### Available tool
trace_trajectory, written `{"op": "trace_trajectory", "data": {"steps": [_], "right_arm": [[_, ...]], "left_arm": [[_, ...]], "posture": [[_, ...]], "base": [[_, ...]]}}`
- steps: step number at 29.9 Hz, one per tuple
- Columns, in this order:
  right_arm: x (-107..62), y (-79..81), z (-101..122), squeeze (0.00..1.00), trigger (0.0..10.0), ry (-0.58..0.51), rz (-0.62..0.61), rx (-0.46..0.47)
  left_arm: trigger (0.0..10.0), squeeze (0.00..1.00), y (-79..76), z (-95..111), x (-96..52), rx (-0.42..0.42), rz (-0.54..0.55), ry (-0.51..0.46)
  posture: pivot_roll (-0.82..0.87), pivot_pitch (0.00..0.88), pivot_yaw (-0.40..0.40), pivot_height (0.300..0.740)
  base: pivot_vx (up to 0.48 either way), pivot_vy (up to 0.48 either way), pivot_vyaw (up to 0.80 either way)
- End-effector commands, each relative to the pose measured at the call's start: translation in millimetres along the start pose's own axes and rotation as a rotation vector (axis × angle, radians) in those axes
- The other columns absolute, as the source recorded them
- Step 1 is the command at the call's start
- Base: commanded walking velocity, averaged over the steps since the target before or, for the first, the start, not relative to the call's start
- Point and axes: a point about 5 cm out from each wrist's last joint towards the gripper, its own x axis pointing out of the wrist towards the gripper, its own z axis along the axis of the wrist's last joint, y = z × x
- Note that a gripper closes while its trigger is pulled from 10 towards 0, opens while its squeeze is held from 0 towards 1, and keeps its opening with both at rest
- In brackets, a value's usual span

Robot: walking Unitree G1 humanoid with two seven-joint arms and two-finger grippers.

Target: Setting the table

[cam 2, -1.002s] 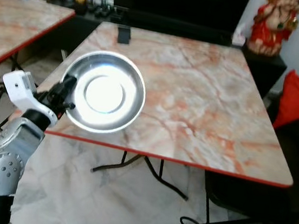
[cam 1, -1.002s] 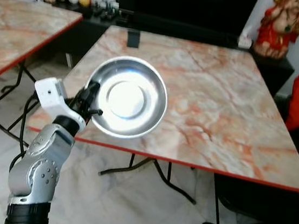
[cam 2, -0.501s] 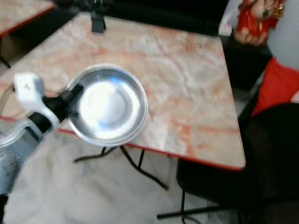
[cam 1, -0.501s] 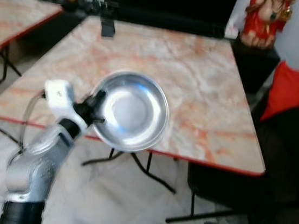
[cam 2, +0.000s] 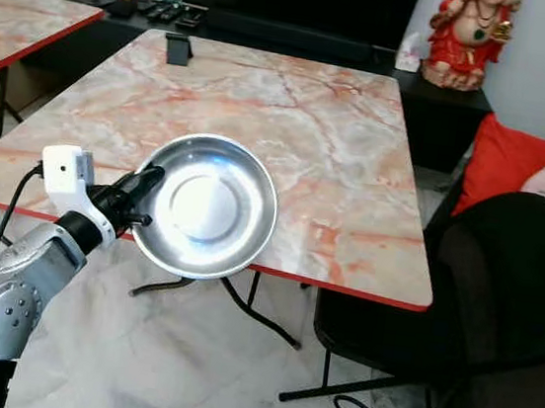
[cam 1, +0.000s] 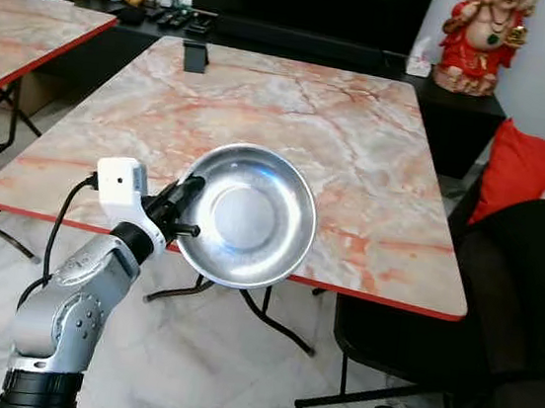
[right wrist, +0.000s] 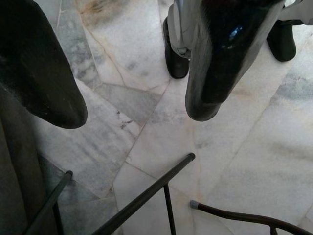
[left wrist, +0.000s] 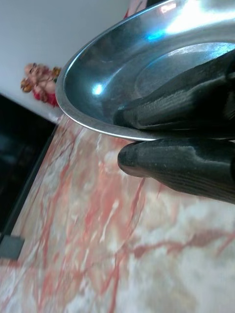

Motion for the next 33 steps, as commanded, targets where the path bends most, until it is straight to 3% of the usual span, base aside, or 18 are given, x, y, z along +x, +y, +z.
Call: {"op": "trace_trajectory", "data": {"steps": [1, 6, 26, 33], "right_arm": [[-0.3, -2.4, -0.4, 0.0, 10.0, 0.004, -0.004, 0.002], [-0.2, -2.4, -1.3, 0.0, 10.0, 0.016, -0.004, -0.009], [-0.1, -2.0, 0.0, 0.0, 10.0, 0.004, -0.002, -0.007], [-0.1, -1.7, -0.1, 0.0, 10.0, 0.006, 0.002, -0.012]], "left_arm": [[10.0, 0.0, -5.2, 5.0, 2.6, -0.015, -0.021, -0.025], [10.0, 0.0, -5.5, 5.3, 3.0, -0.019, -0.015, -0.028], [10.0, 0.0, -8.7, 4.9, 4.8, -0.018, -0.035, -0.025], [10.0, 0.0, -12.5, -0.1, 5.9, -0.025, -0.068, 0.018]], "posture": [[0.1, 0.0, -0.056, 0.74], [0.1, 0.0, -0.056, 0.74], [0.1, 0.0, -0.057, 0.74], [0.1, 0.0, -0.057, 0.74]], "base": [[0.0, 0.0, 0.0], [0.0, 0.0, -0.76], [0.301, 0.0, 0.0], [0.127, 0.0, 0.0]]}}
